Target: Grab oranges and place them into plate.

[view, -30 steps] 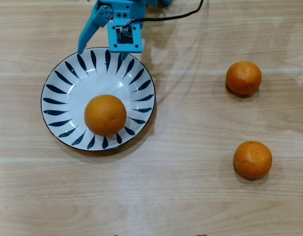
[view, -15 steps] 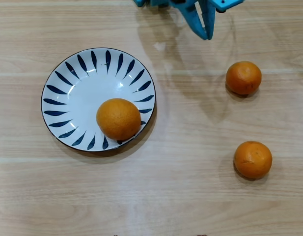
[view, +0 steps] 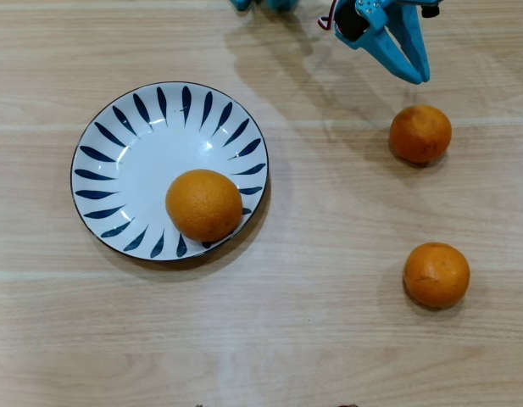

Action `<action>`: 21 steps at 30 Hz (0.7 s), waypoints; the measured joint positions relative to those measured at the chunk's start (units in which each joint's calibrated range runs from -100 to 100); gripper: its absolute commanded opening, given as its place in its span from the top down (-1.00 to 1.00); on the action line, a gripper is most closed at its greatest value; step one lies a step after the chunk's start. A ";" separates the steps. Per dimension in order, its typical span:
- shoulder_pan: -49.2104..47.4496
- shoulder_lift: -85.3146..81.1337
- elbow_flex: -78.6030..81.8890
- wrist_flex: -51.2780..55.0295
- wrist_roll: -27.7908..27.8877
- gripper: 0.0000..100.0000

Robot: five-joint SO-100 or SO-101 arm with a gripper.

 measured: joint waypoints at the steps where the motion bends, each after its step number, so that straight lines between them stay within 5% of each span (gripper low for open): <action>1: -0.59 1.18 -0.09 -0.09 -0.89 0.57; 4: -3.21 6.18 -0.44 -0.09 -3.13 0.29; 15: -6.75 23.95 -15.76 3.27 -7.20 0.28; 21: -9.03 35.21 -34.44 25.24 -11.16 0.28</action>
